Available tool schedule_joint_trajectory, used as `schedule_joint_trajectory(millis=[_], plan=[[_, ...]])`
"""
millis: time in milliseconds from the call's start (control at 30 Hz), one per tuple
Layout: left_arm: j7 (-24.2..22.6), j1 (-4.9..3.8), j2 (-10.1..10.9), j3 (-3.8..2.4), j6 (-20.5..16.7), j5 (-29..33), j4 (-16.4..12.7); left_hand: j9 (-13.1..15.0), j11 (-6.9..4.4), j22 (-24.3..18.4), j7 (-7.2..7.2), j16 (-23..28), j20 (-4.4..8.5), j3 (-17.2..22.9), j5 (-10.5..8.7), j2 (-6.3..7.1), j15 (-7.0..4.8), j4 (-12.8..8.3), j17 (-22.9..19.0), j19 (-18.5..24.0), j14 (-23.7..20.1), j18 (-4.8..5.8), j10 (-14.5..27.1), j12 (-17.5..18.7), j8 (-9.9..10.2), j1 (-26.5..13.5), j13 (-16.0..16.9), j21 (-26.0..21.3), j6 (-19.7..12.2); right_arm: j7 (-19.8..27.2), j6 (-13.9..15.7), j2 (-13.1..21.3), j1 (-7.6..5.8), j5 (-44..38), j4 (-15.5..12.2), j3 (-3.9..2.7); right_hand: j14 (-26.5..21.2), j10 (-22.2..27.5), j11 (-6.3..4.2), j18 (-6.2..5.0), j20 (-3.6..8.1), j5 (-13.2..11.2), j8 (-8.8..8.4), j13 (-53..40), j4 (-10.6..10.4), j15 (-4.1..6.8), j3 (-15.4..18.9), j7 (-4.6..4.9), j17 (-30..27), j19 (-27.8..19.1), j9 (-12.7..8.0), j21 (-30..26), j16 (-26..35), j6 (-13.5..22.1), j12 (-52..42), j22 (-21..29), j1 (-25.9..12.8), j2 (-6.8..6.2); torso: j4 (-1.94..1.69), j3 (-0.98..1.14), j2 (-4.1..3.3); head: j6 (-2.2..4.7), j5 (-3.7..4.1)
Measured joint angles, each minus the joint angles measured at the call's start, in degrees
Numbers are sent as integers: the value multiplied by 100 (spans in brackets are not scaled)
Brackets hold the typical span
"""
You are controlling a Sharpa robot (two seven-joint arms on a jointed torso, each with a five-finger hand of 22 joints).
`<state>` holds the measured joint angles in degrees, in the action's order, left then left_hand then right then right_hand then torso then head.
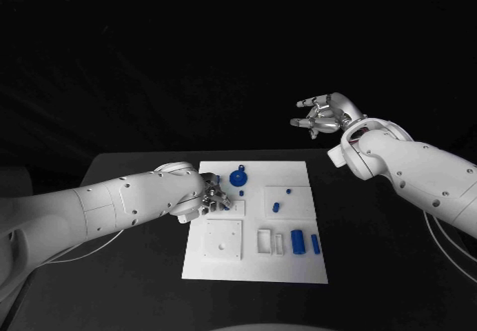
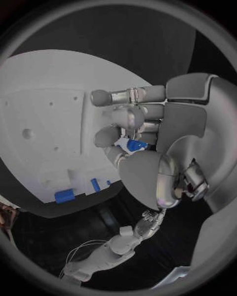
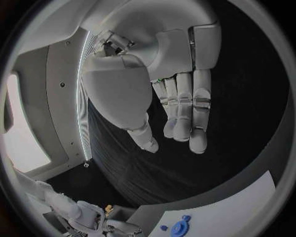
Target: Assemble the parts on the task board
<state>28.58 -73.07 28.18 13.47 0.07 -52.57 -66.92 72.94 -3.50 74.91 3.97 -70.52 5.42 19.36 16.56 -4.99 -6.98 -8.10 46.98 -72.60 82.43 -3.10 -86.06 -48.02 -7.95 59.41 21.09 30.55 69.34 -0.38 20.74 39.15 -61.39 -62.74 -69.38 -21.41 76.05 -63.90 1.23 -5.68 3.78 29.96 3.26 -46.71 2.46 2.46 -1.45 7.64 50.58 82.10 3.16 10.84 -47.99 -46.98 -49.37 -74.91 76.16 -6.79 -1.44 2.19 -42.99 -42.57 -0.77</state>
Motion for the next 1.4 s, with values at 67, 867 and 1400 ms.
schedule_joint_trajectory(millis=[67, 867, 1400], plan=[[0, -3, -9, -2, 28, -3, 11, -3, 0, 0, 0, 0, 0, -17, -91, 4, 5, -17, -27, 0, 5, 0, 0, 0, 1, 4, -12, 0, 0, 0, -6, -2, 3, 0, 4, 0, 0, 0, 0, 0, 0, 0, 0, 0, 0, 0, 0, 0, 0, 0, 0, 0, 0, 0, 0, 0, 0, 0, -3, -2, 0, -1, 5], [58, 18, 149, 10, 122, -92, -22, -48, -212, 3, -858, 45, 0, -1165, -1324, 1346, -17, 2101, -104, 0, -16, 0, 215, 0, 1, 381, -78, -94, 1173, -2, -33, -55, 107, 1, 88, 0, 0, 0, 0, 0, 0, 0, 0, 4, 0, 0, 0, 0, -5, 0, 0, -22, 0, 0, 0, 0, -23, -23, -10, -10, 1, -6, -4], [32, -248, 397, -393, 13, 378, -130, -2382, -98, -54, -479, 761, 178, -1187, -1195, 1310, 42, 2039, -1084, 134, -425, 182, 204, 786, 396, 133, -154, -653, 249, -3, -32, -35, 117, 2, 139, 0, 0, 0, 0, 0, 0, 0, 0, 3, 0, 0, 0, 20, -10, 0, 0, -22, 0, 20, 0, 0, -23, -23, -8, -5, 3, 97, 5]])
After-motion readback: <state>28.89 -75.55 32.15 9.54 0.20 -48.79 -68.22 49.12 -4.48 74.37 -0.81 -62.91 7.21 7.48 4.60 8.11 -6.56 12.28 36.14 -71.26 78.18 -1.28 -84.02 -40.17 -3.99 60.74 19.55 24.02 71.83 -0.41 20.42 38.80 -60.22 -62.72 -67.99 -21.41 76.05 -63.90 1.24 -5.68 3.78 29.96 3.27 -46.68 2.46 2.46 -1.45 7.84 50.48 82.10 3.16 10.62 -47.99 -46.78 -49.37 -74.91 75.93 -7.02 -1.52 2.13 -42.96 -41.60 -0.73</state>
